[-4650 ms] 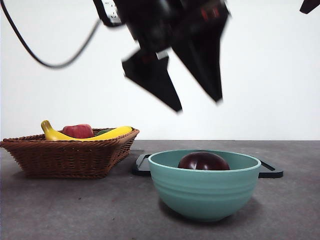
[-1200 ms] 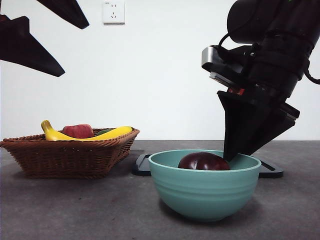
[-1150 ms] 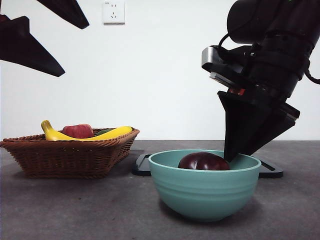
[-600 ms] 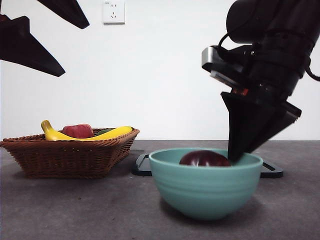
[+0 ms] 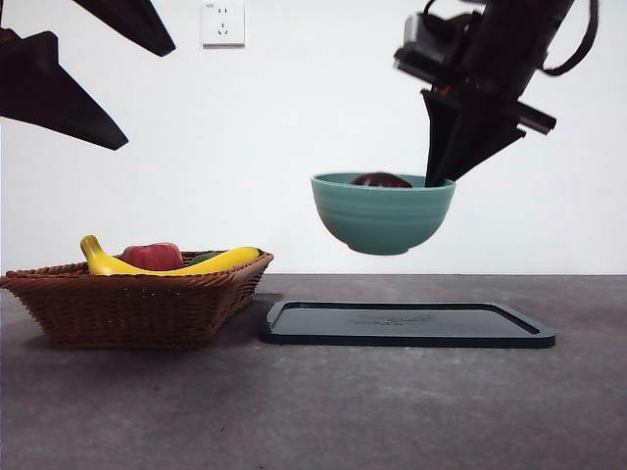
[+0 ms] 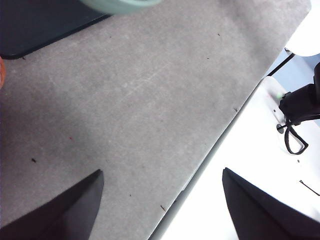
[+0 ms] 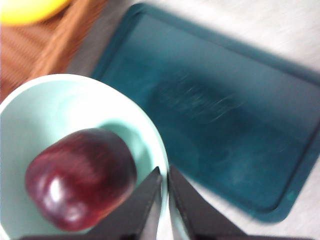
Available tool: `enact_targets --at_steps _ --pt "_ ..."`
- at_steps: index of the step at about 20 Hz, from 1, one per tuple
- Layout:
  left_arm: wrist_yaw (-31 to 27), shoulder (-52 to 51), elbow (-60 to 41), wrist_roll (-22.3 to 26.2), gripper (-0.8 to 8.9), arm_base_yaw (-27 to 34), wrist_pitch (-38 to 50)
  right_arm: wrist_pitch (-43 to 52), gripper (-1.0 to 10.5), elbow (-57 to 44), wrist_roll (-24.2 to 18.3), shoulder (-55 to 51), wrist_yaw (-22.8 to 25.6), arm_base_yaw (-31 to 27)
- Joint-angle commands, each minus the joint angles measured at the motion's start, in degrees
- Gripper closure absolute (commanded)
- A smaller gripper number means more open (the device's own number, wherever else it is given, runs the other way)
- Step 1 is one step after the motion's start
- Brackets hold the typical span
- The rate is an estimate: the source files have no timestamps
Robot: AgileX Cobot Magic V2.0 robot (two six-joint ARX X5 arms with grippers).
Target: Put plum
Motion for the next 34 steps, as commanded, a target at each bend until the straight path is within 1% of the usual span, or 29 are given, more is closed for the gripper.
enact_targets --at_steps 1,3,7,14,15,16,17,19,22,27,30,34 --pt "0.17 0.26 0.61 -0.13 4.39 -0.42 0.63 0.07 9.4 3.96 0.37 4.87 -0.2 -1.38" --pt "0.17 0.28 0.61 -0.15 4.39 -0.42 0.61 0.48 9.4 6.4 0.2 9.86 -0.28 -3.06" --pt "0.17 0.28 0.61 -0.15 4.39 -0.42 0.57 5.81 9.4 6.73 0.72 16.28 -1.73 -4.94" --pt "0.17 0.28 0.61 -0.15 4.39 -0.42 0.59 6.12 9.3 6.73 0.87 17.99 -2.32 -5.35" --pt "0.17 0.28 0.61 -0.15 4.39 -0.42 0.59 5.88 9.1 6.73 0.9 17.97 -2.32 -5.35" --pt "0.15 0.28 0.61 -0.15 4.39 -0.42 0.61 5.64 8.4 6.78 0.92 17.9 -2.29 -5.35" --pt "0.17 0.28 0.61 -0.15 4.39 -0.42 0.59 4.79 7.9 7.19 0.87 17.81 -2.27 -5.38" --pt "0.17 0.28 0.61 -0.15 4.39 -0.42 0.57 2.38 7.7 9.2 0.81 16.55 -2.01 -5.7" --pt "0.17 0.28 0.61 -0.15 4.39 -0.42 0.63 -3.04 7.7 13.7 -0.59 11.63 -1.64 -5.97" --pt "0.17 0.28 0.61 -0.11 4.39 -0.42 0.74 -10.03 7.7 13.88 -2.8 -4.33 -1.86 -5.92" --pt "0.17 0.28 0.61 -0.11 4.39 -0.42 0.74 -10.47 7.7 9.79 -2.86 -12.96 -2.45 -5.95" --pt "0.17 0.28 0.61 -0.09 4.39 -0.42 0.76 -7.82 7.7 -2.82 -2.86 -24.11 -6.29 -5.51"
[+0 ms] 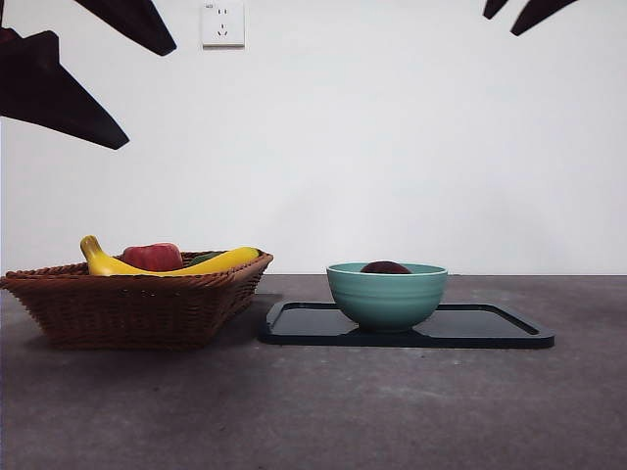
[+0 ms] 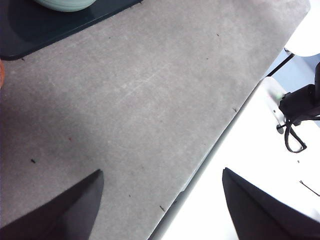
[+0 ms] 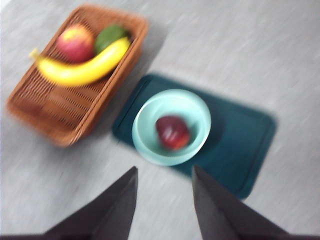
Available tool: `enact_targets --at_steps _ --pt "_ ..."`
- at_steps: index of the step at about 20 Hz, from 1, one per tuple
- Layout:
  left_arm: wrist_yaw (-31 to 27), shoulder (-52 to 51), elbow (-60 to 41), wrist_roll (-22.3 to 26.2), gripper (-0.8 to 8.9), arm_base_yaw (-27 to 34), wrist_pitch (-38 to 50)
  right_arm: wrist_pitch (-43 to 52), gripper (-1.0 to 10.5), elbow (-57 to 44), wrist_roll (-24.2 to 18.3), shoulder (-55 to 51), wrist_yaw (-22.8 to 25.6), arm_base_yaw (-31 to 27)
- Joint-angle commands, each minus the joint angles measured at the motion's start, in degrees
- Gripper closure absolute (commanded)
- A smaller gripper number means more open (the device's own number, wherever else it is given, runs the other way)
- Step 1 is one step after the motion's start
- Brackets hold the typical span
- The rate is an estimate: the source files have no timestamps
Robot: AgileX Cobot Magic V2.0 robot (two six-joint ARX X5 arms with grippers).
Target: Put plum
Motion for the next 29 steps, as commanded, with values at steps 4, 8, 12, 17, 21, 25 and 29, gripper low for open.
enact_targets --at_steps 4,8,12,17,21,25,29 --pt "0.13 0.28 0.61 -0.09 4.39 -0.42 0.66 4.26 7.7 -16.81 -0.61 -12.92 -3.93 2.14" --pt "0.13 0.31 0.61 -0.09 4.39 -0.42 0.66 6.25 7.7 -26.16 -0.2 -20.87 -5.42 3.98" --pt "0.15 0.31 0.61 -0.11 4.39 -0.42 0.63 6.19 7.7 -28.85 -0.17 -23.32 -5.42 4.26" --pt "0.15 0.31 0.61 -0.11 4.39 -0.42 0.66 6.58 7.7 -28.85 -0.17 -23.32 -5.57 4.26" --pt "0.13 0.31 0.61 -0.13 4.39 -0.42 0.68 6.58 7.7 -28.85 -0.17 -23.32 -5.57 4.26" --pt "0.13 0.33 1.01 -2.43 4.39 -0.44 4.98 6.58 7.7 -28.85 -0.17 -23.32 -5.57 4.26" --pt "-3.56 2.21 4.85 -4.11 4.39 -0.48 9.77 6.58 7.7 -28.85 -0.17 -23.32 -5.57 4.26"
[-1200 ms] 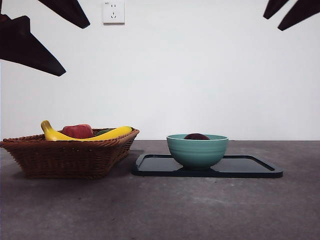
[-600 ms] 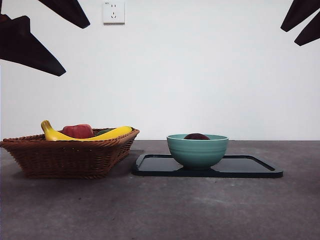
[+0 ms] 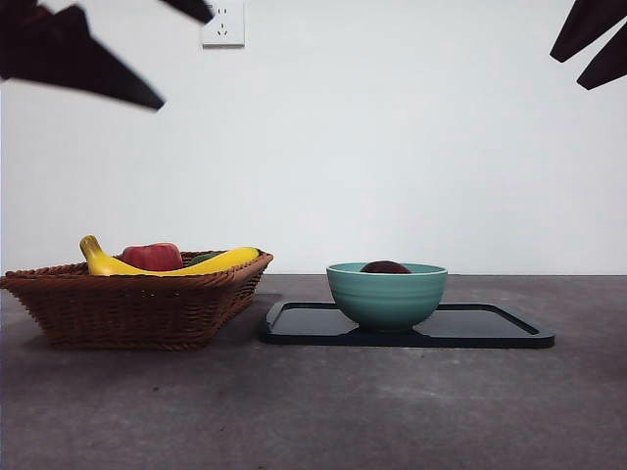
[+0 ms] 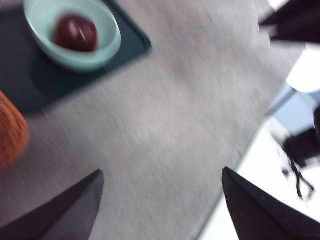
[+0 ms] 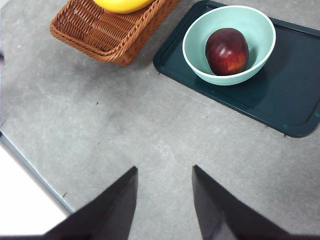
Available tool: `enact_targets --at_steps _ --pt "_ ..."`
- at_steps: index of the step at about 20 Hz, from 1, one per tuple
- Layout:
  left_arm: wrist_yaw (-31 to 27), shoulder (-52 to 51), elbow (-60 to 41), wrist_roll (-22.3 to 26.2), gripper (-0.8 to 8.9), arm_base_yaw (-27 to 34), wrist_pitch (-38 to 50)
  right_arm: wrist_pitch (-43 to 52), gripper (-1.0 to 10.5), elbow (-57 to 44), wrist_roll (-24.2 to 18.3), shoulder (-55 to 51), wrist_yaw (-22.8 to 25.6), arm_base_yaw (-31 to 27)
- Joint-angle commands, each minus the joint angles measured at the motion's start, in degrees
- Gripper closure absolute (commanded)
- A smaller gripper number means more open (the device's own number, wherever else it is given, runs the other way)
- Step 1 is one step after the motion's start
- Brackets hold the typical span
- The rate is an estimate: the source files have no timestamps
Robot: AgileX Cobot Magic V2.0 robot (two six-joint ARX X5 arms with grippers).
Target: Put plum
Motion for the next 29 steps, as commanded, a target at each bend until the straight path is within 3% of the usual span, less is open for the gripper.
enact_targets --at_steps 1,16,29 --pt "-1.86 2.89 4.66 -0.94 4.38 -0.48 1.62 0.44 7.7 0.37 -0.2 0.22 -0.22 0.28" --pt "-6.62 45.24 46.56 5.86 4.39 -0.55 0.85 0.39 7.7 0.37 0.09 0.22 -0.22 0.26" --pt "-13.75 62.31 49.53 14.4 4.39 -4.55 5.46 -0.66 7.7 0.37 0.07 0.22 -0.24 0.28"
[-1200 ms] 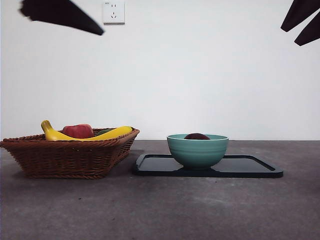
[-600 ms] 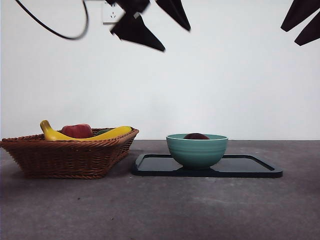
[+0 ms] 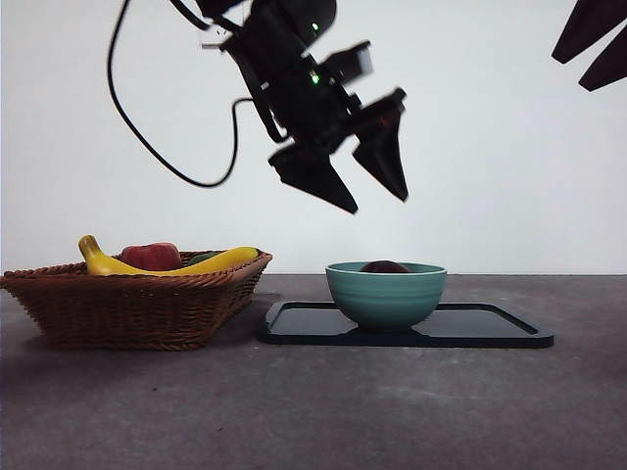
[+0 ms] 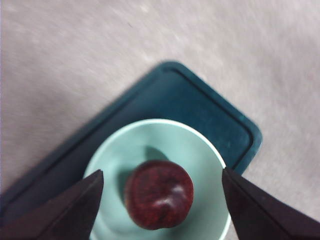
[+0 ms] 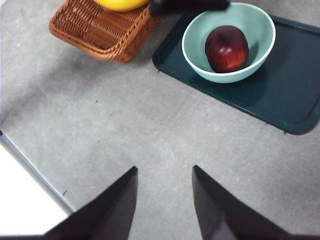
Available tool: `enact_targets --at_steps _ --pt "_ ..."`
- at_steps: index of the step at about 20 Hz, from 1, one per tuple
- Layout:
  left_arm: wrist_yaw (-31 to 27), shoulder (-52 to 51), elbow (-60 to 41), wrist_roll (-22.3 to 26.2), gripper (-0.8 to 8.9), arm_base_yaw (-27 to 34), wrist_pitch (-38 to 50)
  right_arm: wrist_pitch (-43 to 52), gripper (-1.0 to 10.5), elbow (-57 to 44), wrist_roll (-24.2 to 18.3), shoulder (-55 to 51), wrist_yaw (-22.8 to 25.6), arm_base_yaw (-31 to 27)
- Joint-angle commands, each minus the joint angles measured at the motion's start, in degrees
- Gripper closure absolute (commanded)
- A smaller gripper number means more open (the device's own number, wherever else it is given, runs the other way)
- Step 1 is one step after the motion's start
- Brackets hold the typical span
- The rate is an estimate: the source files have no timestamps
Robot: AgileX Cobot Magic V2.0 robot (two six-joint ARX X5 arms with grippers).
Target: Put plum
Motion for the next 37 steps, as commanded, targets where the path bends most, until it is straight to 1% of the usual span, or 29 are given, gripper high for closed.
enact_targets --at_steps 1,5,7,12,27,29,31,37 --pt "-0.33 3.41 1.81 1.75 4.39 -0.94 1.16 -0.2 7.7 0.37 0.04 0.22 -0.22 0.28" --pt "-2.86 5.62 1.81 3.69 4.39 -1.86 1.16 -0.81 7.7 0.37 0.02 0.22 -0.24 0.28" --pt "-2.95 5.88 1.81 4.52 4.39 -2.05 1.4 -0.96 7.7 0.37 0.0 0.22 -0.22 0.28" --pt "-2.97 6.95 1.81 4.5 4.39 -2.16 1.49 -0.94 7.7 0.37 0.0 0.22 -1.55 0.28" --pt "-3.17 9.2 1.81 4.5 4.42 -2.99 0.46 -0.94 7.7 0.37 -0.09 0.22 -1.51 0.28" --pt "-3.72 9.2 1.81 4.5 4.6 -3.02 0.22 -0.94 7.7 0.37 -0.09 0.22 -1.51 0.28" --pt "-5.79 9.2 1.81 4.5 5.46 -3.17 -0.22 -0.94 7.7 0.37 -0.09 0.22 -1.51 0.28" --pt "-6.16 9.16 2.4 4.42 5.48 -3.15 -0.63 -0.92 7.7 0.37 -0.24 0.22 -1.51 0.26"
